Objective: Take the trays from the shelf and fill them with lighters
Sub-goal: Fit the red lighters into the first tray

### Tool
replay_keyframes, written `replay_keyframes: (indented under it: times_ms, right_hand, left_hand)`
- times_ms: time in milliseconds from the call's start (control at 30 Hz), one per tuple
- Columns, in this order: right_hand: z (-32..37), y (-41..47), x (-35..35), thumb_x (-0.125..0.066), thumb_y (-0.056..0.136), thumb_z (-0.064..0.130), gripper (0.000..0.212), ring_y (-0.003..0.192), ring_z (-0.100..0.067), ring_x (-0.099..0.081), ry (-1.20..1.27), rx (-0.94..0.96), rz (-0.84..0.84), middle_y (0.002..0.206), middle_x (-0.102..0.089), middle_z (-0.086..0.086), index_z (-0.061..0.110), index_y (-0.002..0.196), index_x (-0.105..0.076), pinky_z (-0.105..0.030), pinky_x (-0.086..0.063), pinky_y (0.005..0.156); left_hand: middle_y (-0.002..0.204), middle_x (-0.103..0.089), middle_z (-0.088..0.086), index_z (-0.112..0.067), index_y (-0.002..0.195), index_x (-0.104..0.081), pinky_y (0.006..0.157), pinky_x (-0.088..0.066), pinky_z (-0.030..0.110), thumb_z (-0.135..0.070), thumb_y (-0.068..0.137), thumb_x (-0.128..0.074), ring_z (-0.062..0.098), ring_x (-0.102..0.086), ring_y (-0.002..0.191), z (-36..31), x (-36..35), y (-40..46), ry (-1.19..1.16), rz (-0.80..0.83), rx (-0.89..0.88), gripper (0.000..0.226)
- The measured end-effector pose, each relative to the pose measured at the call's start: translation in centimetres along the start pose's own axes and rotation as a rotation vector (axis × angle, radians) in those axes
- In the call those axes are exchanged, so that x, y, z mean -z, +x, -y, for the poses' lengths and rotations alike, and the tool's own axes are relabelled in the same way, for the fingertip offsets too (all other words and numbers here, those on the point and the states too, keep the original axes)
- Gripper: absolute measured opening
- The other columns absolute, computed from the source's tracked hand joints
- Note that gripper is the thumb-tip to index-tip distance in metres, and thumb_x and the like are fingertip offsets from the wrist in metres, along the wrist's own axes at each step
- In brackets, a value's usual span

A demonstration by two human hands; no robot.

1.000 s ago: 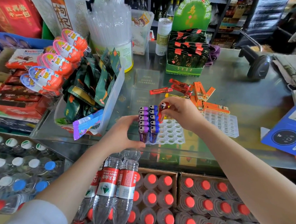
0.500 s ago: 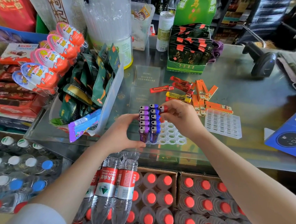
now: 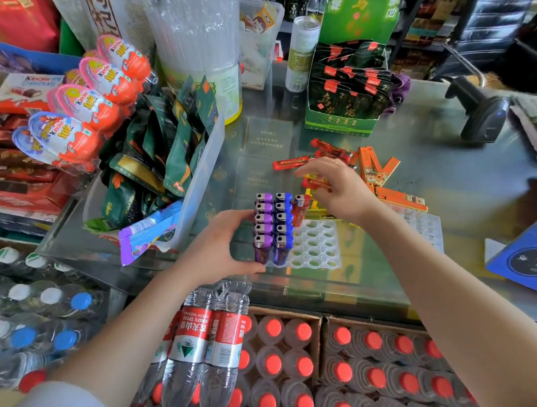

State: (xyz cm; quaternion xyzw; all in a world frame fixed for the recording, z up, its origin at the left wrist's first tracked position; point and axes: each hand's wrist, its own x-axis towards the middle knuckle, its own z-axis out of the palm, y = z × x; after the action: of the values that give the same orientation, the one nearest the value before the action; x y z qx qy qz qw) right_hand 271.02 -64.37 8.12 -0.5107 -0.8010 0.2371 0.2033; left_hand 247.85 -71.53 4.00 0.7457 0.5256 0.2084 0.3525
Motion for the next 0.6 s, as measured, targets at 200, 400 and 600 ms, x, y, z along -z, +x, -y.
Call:
replay_keyframes:
  times_ms: [200, 400, 600]
  right_hand:
    - [-1.3, 5.3, -2.2, -0.043, 0.09, 0.002, 0.035, 0.116, -0.032, -0.042, -0.439, -0.191, -0.02, 0.129, -0.054, -0.009, 0.012, 0.122, -0.055, -0.043, -0.038, 0.095]
    - [-1.9, 7.2, -2.7, -0.054, 0.087, 0.006, 0.025, 0.113, -0.03, -0.04, -0.632, -0.177, 0.037, 0.12, -0.054, -0.01, 0.012, 0.11, -0.061, -0.039, -0.036, 0.091]
    - [-0.2, 4.3, -1.1, -0.042, 0.096, 0.023, 0.023, 0.094, -0.026, -0.052, -0.305, -0.1, -0.197, 0.099, -0.061, -0.005, 0.014, 0.112, -0.055, -0.036, -0.038, 0.077]
  left_hand:
    - [0.113, -0.039, -0.029, -0.048, 0.118, -0.031, 0.092, -0.027, 0.014, -0.058, 0.052, -0.068, -0.004, -0.036, 0.113, 0.5, -0.1, 0.3, -0.013, 0.001, -0.022, 0.077]
    - [0.112, -0.036, -0.035, -0.043, 0.12, -0.034, 0.097, -0.031, 0.024, -0.054, 0.053, -0.07, 0.003, -0.04, 0.115, 0.5, -0.1, 0.4, -0.007, -0.004, -0.05, 0.077]
    - [0.113, -0.039, -0.025, -0.035, 0.126, -0.036, 0.096, -0.03, 0.024, -0.045, 0.056, -0.08, 0.003, -0.037, 0.114, 0.5, -0.1, 0.3, 0.017, -0.003, -0.027, 0.083]
